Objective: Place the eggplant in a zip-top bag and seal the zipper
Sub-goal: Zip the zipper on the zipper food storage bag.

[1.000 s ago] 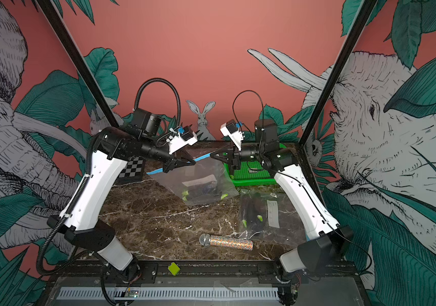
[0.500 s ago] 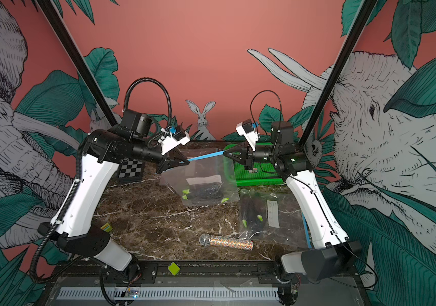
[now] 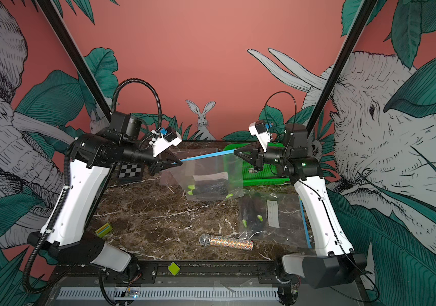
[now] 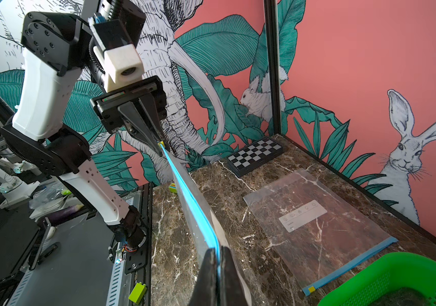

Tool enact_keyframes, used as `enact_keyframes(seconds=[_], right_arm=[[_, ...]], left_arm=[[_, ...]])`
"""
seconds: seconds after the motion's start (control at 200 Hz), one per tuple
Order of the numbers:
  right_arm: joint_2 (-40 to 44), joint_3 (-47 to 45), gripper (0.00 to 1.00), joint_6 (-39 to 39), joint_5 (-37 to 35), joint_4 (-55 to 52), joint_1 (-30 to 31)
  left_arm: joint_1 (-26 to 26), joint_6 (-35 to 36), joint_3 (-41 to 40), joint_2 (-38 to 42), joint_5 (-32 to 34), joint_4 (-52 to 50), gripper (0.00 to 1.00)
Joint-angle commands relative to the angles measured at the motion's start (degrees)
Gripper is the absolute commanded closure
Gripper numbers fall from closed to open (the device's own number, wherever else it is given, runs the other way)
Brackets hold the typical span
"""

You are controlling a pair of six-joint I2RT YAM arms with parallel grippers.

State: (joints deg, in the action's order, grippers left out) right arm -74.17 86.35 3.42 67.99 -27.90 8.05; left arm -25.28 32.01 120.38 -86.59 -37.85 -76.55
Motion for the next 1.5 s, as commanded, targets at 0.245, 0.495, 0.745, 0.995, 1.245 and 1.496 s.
enact_keyframes(seconds=[0.245, 0.495, 0.745, 0.995, 1.245, 1.496], right_arm=[[2.0, 0.1, 1.0, 1.0, -1.5, 0.3, -3.5], [1.8, 1.0, 1.0, 1.3, -1.8, -0.2, -3.9], [1.5, 2.1, 1.0, 3.0, -3.7, -2.2, -3.9], [-0.1, 0.1, 1.0, 1.2, -5.8, 0.8, 0.5], [-6.0, -0.6, 0.98, -0.8, -11.5, 4.9, 10.0], [-14.5, 1.2, 0.72, -5.6, -15.4, 10.8, 15.7]], left_arm=[[1.5, 1.5, -0.6, 2.5, 2.1, -4.3, 0.93], [1.5, 1.5, -0.7, 2.5, 2.6, -4.6, 0.93], [1.5, 0.7, -1.1, 3.0, 2.9, -4.8, 0.93], [1.5, -6.9, -7.2, 6.4, 7.4, 2.0, 0.95], [1.6, -23.7, -18.7, 11.9, 13.4, 9.3, 1.0], [1.5, -39.8, -27.1, 20.8, 27.8, 8.7, 1.0]])
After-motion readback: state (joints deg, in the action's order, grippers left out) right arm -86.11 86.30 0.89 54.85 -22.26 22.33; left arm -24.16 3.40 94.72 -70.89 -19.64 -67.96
